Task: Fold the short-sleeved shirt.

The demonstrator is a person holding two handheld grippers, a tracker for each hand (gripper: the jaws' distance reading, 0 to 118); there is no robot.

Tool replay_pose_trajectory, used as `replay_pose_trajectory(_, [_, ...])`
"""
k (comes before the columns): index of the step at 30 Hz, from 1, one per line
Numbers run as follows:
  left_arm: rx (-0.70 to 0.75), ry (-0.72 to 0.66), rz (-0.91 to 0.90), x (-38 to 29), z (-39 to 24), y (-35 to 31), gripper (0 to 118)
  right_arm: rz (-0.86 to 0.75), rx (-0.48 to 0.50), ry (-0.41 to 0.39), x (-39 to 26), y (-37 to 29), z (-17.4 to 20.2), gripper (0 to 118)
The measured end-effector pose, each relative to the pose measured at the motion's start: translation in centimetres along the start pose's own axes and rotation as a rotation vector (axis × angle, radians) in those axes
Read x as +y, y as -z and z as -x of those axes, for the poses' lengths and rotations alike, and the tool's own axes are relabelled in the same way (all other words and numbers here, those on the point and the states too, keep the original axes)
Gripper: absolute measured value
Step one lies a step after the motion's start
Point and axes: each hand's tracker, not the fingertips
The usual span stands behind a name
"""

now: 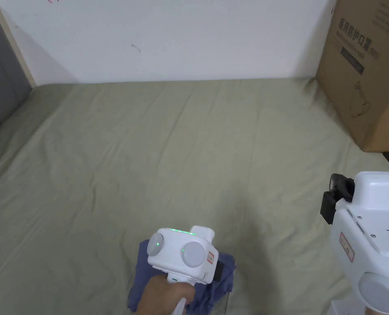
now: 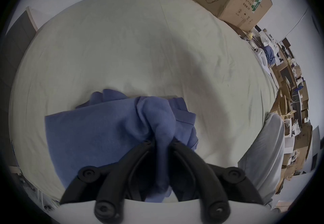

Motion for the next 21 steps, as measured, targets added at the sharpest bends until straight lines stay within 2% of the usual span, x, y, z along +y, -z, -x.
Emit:
replay_pose_trajectory(1, [-0.017,0.004,-0.015,-0.1,0.0,-0.1,25,0.001,-0.002,0.001,0.0,0.0,-0.1,0])
replay_pose_trajectory(2, [-0.105,-0.014,-0.017,-0.2,-0.1,-0.3,43,0.002,-0.003,0.003,0.0,0.0,-0.2,0])
replay_pose_trajectory(4, [-0.208,-0.066,-0.028,0.0,-0.3,-1.3,88,0.002,-0.006,0.005,0.0,0.1,-0.2,0])
replay_pose_trajectory(5, [-0.230,-0.083,-0.054,0.0,-0.3,-2.0,96,0.003,-0.008,0.005,0.0,0.1,-0.3,0])
replay_pose_trajectory(9, [-0.268,-0.104,-0.231,0.0,0.3,-6.1,97,-0.002,-0.011,0.013,0.1,0.1,-0.4,0])
replay_pose_trajectory(14, [-0.126,-0.075,-0.456,-1.0,2.4,-10.7,96,-0.010,-0.009,0.010,0.4,0.1,-0.2,0])
replay_pose_trajectory(16, [-0.034,-0.057,-0.527,-1.6,3.3,-11.3,93,-0.013,-0.006,0.010,0.5,0.1,0.0,0])
replay_pose_trajectory(17, [0.007,-0.059,-0.561,-2.1,3.8,-11.5,87,-0.014,-0.004,0.010,0.5,0.0,0.1,0])
replay_pose_trajectory(18, [0.032,-0.051,-0.582,-2.5,4.2,-11.5,72,-0.014,-0.002,0.010,0.5,0.0,0.2,0])
replay_pose_trajectory(20, [0.020,-0.057,-0.592,-3.2,5.1,-11.2,6,-0.013,0.003,0.008,0.5,0.0,0.5,0])
replay_pose_trajectory(21, [0.013,-0.058,-0.582,-3.4,5.3,-10.9,0,-0.012,0.006,0.006,0.4,0.0,0.6,0])
